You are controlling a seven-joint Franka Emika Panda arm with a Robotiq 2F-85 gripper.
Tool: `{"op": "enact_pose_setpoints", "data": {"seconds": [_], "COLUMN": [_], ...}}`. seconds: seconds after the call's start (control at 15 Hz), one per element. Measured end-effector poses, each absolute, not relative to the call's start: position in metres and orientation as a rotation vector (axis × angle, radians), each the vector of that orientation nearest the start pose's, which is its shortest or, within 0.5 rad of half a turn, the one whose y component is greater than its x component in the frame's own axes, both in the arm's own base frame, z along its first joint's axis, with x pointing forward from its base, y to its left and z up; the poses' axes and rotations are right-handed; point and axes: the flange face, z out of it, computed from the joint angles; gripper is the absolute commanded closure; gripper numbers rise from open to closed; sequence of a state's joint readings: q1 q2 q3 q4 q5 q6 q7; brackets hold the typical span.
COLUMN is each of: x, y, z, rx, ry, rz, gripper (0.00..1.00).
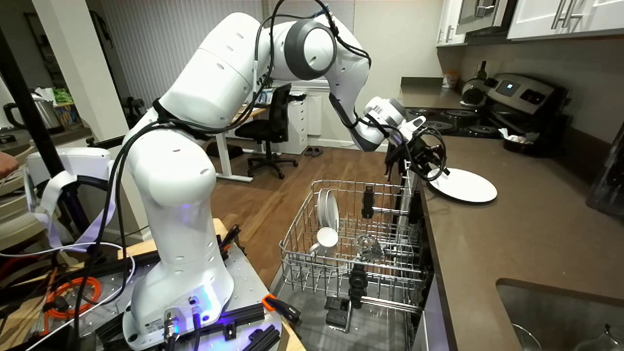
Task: Remove the first plate at the right out of the dishwasher and put it on the counter top
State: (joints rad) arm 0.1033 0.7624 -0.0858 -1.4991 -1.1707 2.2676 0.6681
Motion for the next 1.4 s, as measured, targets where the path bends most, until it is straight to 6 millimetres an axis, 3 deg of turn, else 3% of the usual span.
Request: {"op": "enact_pose_setpoints", "data": {"seconds": [0.13,0.33,0.8,1.2,1.4], "x": [0.726,0.726,0.728,0.727,0.717], "y": [0.001,0.002,0.0,0.019,0.038], "z": [0.232,0.233,0.244,0.255,0.258], "rx": [2.229,2.231,2.259,2.354,2.439], "ry": [0.207,0.212,0.235,0.282,0.337], "rz": [0.377,0.379,0.375,0.355,0.343], "gripper": [0.52,0.26,0.17,0.02,0.0]}}
